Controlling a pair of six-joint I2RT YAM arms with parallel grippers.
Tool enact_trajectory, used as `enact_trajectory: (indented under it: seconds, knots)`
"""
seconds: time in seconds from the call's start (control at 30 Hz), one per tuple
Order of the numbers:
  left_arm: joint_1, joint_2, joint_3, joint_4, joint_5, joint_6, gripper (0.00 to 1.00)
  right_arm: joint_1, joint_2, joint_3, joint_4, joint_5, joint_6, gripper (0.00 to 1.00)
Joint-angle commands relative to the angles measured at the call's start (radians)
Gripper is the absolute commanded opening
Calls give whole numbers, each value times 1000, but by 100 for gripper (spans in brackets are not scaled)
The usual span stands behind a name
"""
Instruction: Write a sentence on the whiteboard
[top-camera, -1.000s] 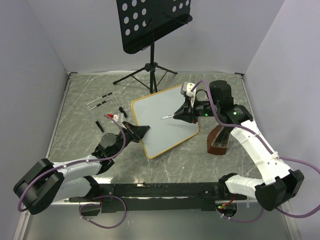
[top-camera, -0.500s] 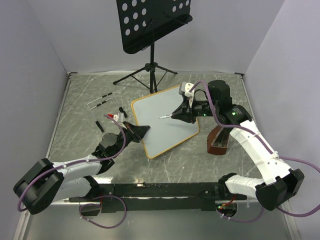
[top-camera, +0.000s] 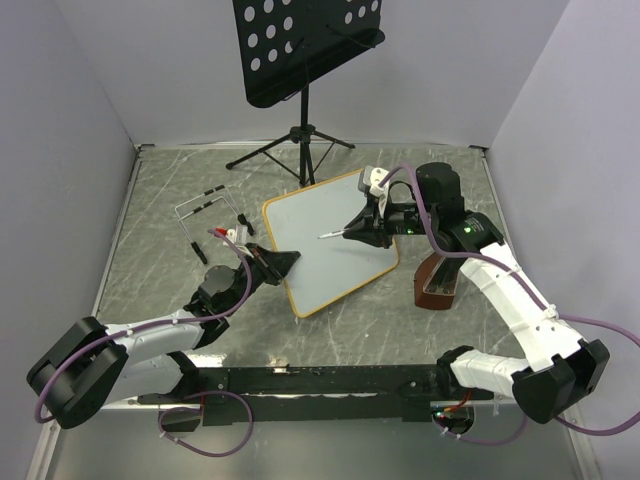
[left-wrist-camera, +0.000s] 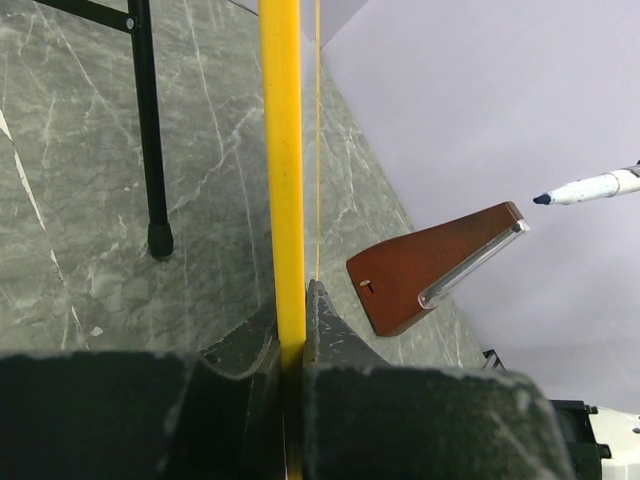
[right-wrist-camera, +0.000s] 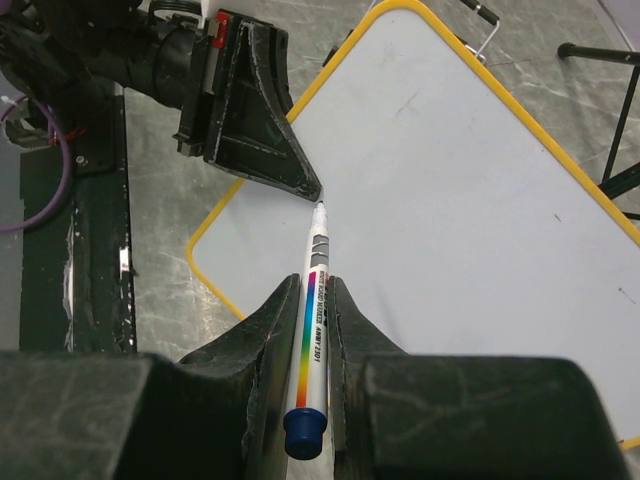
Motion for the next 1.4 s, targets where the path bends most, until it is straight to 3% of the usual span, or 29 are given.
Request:
enact_trajectory:
  seconds: [0.0,1.37]
  knots:
    - [-11,2,32,-4,-1,47,1,7,-31,-5,48,-6,2,0]
    - [-19,9,3,50,-15,-3,1,51,-32,13,35,21,-31,0]
